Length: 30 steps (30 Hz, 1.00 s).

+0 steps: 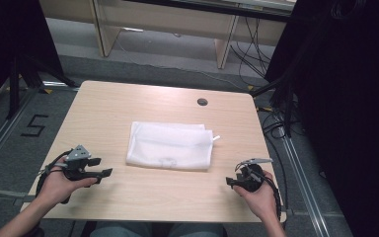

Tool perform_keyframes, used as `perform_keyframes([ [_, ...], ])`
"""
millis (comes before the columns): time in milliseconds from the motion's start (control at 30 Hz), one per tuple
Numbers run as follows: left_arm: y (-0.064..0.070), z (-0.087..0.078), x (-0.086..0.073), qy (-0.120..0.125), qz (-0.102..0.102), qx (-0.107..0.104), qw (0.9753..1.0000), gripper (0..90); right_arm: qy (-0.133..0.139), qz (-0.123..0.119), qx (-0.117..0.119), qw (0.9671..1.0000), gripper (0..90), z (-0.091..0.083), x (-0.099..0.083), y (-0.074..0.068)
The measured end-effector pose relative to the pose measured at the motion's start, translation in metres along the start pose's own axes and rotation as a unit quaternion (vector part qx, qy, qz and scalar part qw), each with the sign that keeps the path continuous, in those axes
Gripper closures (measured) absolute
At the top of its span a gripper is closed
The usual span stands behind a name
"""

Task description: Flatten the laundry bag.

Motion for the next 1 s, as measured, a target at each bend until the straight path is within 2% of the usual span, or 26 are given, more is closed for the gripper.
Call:
perform_keyframes([
  [33, 0.000, 0.001, 0.001, -0.001, -0.003, -0.005, 1.0000, 35.7, -0.001, 0.003, 0.001, 1.0000, 50.4, 0.000, 0.000, 0.000],
  [67, 0.002, 0.002, 0.002, 0.013, -0.016, -0.012, 0.9997, 39.1, 0.001, 0.003, 0.003, 1.0000, 52.3, 0.000, 0.000, 0.000],
  [100, 0.003, 0.002, 0.002, 0.016, -0.020, -0.014, 0.9996, 40.0, 0.002, 0.003, -0.002, 1.0000, 53.3, 0.001, 0.001, 0.002],
  [167, 0.003, 0.002, 0.003, 0.010, -0.016, -0.019, 0.9996, 41.2, 0.003, 0.002, -0.003, 1.0000, 54.3, 0.000, 0.001, 0.002],
  [200, 0.006, 0.004, 0.004, 0.018, -0.022, -0.022, 0.9994, 43.4, 0.004, 0.008, 0.007, 0.9999, 55.9, -0.001, 0.003, 0.000],
  [233, 0.009, 0.005, 0.007, 0.018, -0.007, -0.026, 0.9995, 44.5, 0.006, 0.011, 0.008, 0.9999, 56.5, -0.001, 0.004, -0.001],
  [300, 0.011, 0.005, 0.009, 0.020, -0.004, -0.025, 0.9995, 46.1, 0.008, 0.006, 0.009, 0.9999, 57.4, -0.001, 0.006, -0.003],
  [367, 0.014, 0.006, 0.014, 0.018, 0.009, -0.027, 0.9994, 49.4, 0.012, -0.006, 0.004, 0.9999, 58.3, -0.002, 0.011, -0.007],
  [400, 0.016, 0.007, 0.016, 0.023, 0.015, -0.027, 0.9993, 51.7, 0.021, -0.024, -0.008, 0.9995, 59.1, -0.001, 0.015, -0.007],
  [433, 0.016, 0.007, 0.019, 0.019, 0.027, -0.025, 0.9992, 54.1, 0.031, -0.035, -0.010, 0.9989, 60.7, -0.002, 0.019, -0.010],
  [467, 0.017, 0.007, 0.022, 0.016, 0.033, -0.023, 0.9991, 56.0, 0.032, -0.034, -0.033, 0.9984, 62.3, -0.003, 0.022, -0.015],
  [500, 0.018, 0.010, 0.025, 0.022, 0.029, -0.026, 0.9990, 57.5, 0.023, -0.039, -0.035, 0.9984, 63.4, -0.004, 0.025, -0.018],
  [533, 0.018, 0.011, 0.028, 0.020, 0.030, -0.027, 0.9990, 57.8, 0.024, -0.046, -0.035, 0.9981, 63.8, -0.002, 0.028, -0.020],
  [567, 0.017, 0.016, 0.034, 0.016, 0.036, -0.031, 0.9987, 57.2, 0.044, -0.038, -0.033, 0.9978, 64.2, 0.004, 0.031, -0.024],
  [600, 0.017, 0.016, 0.034, 0.016, 0.036, -0.031, 0.9987, 56.4, 0.044, -0.038, -0.033, 0.9978, 64.2, 0.004, 0.031, -0.024],
  [633, 0.018, 0.020, 0.037, 0.025, 0.028, -0.034, 0.9987, 56.4, 0.019, -0.048, -0.036, 0.9980, 64.1, 0.002, 0.034, -0.024],
  [733, 0.017, 0.029, 0.045, 0.031, 0.019, -0.035, 0.9987, 52.5, 0.024, -0.037, -0.032, 0.9985, 62.9, 0.006, 0.038, -0.026],
  [767, 0.017, 0.031, 0.047, 0.031, 0.015, -0.036, 0.9987, 51.0, 0.025, -0.050, -0.032, 0.9980, 62.2, 0.006, 0.040, -0.024],
  [800, 0.015, 0.037, 0.050, 0.032, 0.014, -0.034, 0.9988, 49.8, 0.033, -0.033, -0.029, 0.9985, 61.7, 0.008, 0.042, -0.025],
  [867, 0.015, 0.041, 0.052, 0.032, 0.012, -0.035, 0.9988, 49.3, 0.038, -0.029, -0.030, 0.9984, 61.5, 0.009, 0.044, -0.024],
  [900, 0.015, 0.044, 0.053, 0.031, 0.009, -0.036, 0.9988, 48.8, 0.029, -0.030, -0.032, 0.9986, 61.4, 0.008, 0.048, -0.023],
  [933, 0.015, 0.048, 0.055, 0.030, 0.008, -0.039, 0.9988, 48.7, 0.046, -0.026, -0.026, 0.9983, 61.3, 0.011, 0.050, -0.022],
  [1000, 0.015, 0.054, 0.057, 0.028, 0.008, -0.038, 0.9988, 48.2, 0.033, -0.031, -0.029, 0.9986, 60.6, 0.012, 0.056, -0.019],
])
Point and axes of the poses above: each handheld gripper's, and its own axes: z roughly forward along the jaws, x roughly out of its top, y roughly to its right, the point moved 1 cm from there along z, roughly forward along the jaws, and after that the axes turned 4 degrees about z, right-handed, at the moved point
